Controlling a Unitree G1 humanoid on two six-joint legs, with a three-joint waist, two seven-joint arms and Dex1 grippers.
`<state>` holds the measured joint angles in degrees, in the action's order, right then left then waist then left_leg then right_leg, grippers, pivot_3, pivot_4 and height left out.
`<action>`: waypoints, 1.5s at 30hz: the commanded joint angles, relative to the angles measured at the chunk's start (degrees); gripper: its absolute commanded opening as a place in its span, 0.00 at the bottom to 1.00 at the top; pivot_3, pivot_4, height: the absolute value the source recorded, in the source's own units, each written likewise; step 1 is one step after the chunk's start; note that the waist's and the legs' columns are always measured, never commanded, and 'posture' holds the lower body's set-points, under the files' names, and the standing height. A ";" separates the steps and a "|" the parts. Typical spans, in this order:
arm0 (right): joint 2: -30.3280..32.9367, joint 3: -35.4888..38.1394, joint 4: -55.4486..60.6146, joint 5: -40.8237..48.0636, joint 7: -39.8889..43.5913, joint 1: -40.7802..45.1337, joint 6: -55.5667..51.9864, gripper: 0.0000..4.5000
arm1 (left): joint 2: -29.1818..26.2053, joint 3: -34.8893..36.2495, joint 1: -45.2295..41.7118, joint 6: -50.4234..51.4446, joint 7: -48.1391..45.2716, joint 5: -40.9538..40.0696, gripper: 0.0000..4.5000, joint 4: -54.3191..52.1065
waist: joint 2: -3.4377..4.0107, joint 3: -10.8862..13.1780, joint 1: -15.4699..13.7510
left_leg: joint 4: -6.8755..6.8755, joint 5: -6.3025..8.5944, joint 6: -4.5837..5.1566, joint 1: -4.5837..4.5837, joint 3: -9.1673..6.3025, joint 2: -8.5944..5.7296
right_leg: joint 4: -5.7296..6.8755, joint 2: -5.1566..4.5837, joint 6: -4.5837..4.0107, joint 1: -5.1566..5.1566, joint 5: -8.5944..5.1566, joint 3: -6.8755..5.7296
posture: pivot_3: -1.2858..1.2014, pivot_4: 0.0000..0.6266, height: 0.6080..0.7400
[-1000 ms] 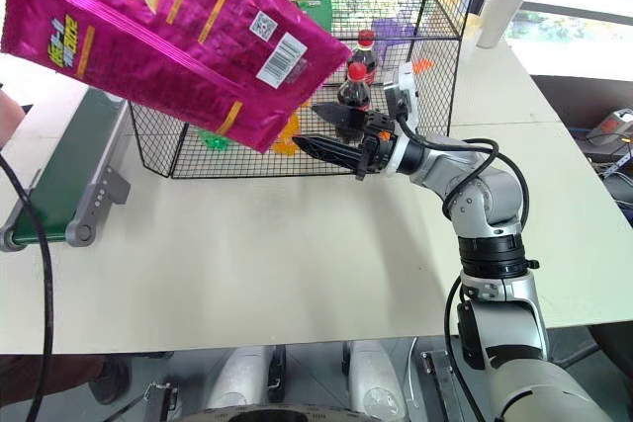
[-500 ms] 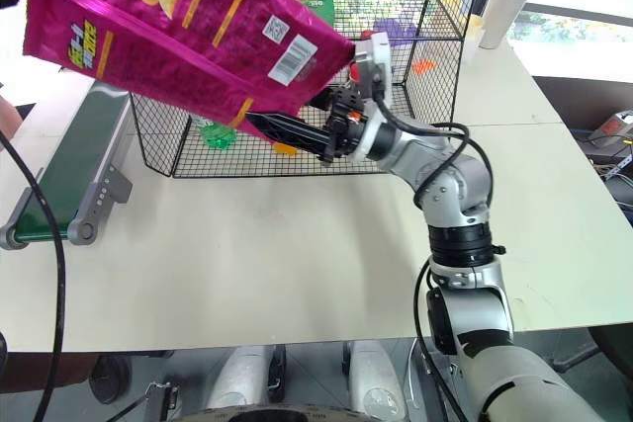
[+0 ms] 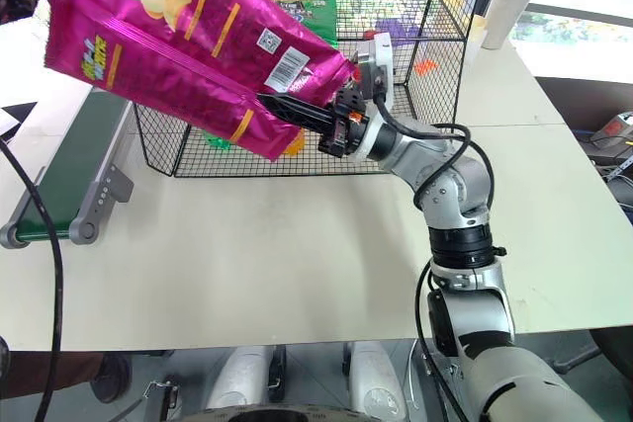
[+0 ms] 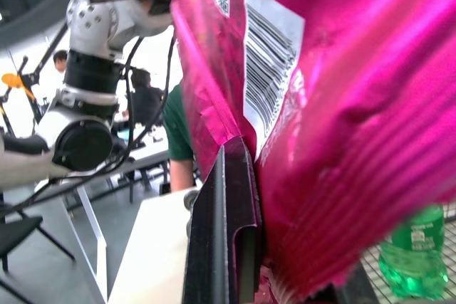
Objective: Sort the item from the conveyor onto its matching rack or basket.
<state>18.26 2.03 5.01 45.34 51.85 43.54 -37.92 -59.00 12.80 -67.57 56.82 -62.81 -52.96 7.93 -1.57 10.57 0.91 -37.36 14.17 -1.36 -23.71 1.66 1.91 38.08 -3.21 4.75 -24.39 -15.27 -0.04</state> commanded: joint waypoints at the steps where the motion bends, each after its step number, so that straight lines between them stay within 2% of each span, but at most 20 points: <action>1: 1.31 2.80 4.05 1.73 -2.51 1.14 -0.96 0.00 | -0.71 2.40 0.74 -3.21 0.55 2.37 0.28 0.44 | 0.00 0.00 0.00 | 0.00 0.00 0.00 0.00 0.00 0.00 | 0.00 0.00 0.00 0.00 0.00 0.00 | 0.52 0.24 1.00; 6: 4.69 6.49 7.95 -0.02 -8.69 0.59 -1.07 0.00 | -0.13 5.05 1.03 -7.80 4.98 6.04 0.76 4.68 | 0.00 0.00 -0.04 | 0.00 0.00 0.00 0.00 0.00 0.00 | 0.00 0.00 0.00 -0.01 0.00 0.00 | 0.52 0.24 1.00; 10: 11.07 12.36 13.59 0.06 -14.83 -0.17 -2.68 0.00 | -1.29 10.09 4.44 -5.49 4.57 2.92 0.76 3.63 | 0.01 0.01 -0.11 | 0.03 0.00 0.00 -0.04 0.02 -0.01 | -0.05 -0.03 0.00 -0.02 0.00 0.00 | 0.52 0.24 1.00; 15: 21.60 18.46 21.13 -3.65 -21.31 -3.67 -4.31 0.00 | 1.12 15.80 15.41 -0.59 6.12 -3.25 0.76 -5.61 | -0.01 -0.01 -0.25 | 0.08 0.00 0.00 -0.09 0.00 -0.02 | -0.09 -0.13 0.02 -0.04 -0.02 -0.03 | 0.52 0.24 1.00; 19: 28.71 15.41 21.95 -14.97 -25.38 -5.90 -1.21 0.00 | 5.91 17.44 19.46 -0.36 11.63 -6.22 0.76 -10.30 | -0.02 -0.01 -0.23 | 0.00 0.00 -0.01 -0.05 0.01 -0.05 | -0.06 -0.14 0.02 0.01 -0.01 -0.02 | 0.52 0.24 1.00; 22: 31.73 9.29 19.94 -24.56 -27.74 -5.66 2.39 0.00 | 9.61 17.56 21.69 -0.87 15.15 -7.77 0.76 -13.29 | -0.05 -0.03 -0.02 | -0.05 -0.01 -0.01 -0.02 0.02 -0.05 | -0.06 -0.11 0.02 0.03 -0.01 0.01 | 0.52 0.24 1.00; 27: 30.56 -1.23 11.69 -40.90 -35.35 1.01 7.93 0.00 | 14.45 17.57 25.11 -1.60 19.81 -9.87 0.76 -17.39 | -0.04 -0.02 0.24 | 0.03 -0.01 -0.02 0.09 0.08 -0.04 | -0.05 -0.07 0.02 0.05 -0.01 0.13 | 0.52 0.24 1.00; 33: 27.08 -14.65 -1.87 -57.56 -37.37 12.39 10.53 0.00 | 18.31 18.34 30.87 -2.80 25.72 -12.31 0.76 -23.88 | -0.04 -0.02 0.16 | 0.11 -0.02 -0.03 0.09 0.03 -0.04 | -0.06 -0.08 0.01 -0.02 -0.01 0.22 | 0.52 0.24 1.00; 37: 22.74 -19.54 -8.27 -62.37 -35.38 17.82 12.37 0.00 | 20.01 19.50 34.55 -4.00 29.55 -14.62 0.76 -27.42 | -0.05 -0.03 0.06 | 0.13 -0.02 -0.03 0.08 0.00 -0.06 | -0.09 -0.14 0.01 -0.02 -0.01 0.23 | 0.52 0.24 1.00; 45: 20.42 -26.30 -22.40 -74.34 -33.82 25.65 16.51 0.00 | 21.57 19.48 38.97 -7.60 33.93 -16.68 0.76 -30.17 | -0.05 -0.03 -0.15 | 0.11 -0.03 -0.05 0.07 0.00 -0.12 | -0.09 -0.24 0.01 0.00 -0.01 0.21 | 0.52 0.24 1.00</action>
<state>38.83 -24.54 -16.28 -26.22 18.32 66.31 -22.60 -37.38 31.17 -28.63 51.04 -29.50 -68.27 -20.44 -1.61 10.55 0.76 -37.25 14.14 -1.41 -23.64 1.67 1.77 37.99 -3.46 4.76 -24.39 -15.28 0.17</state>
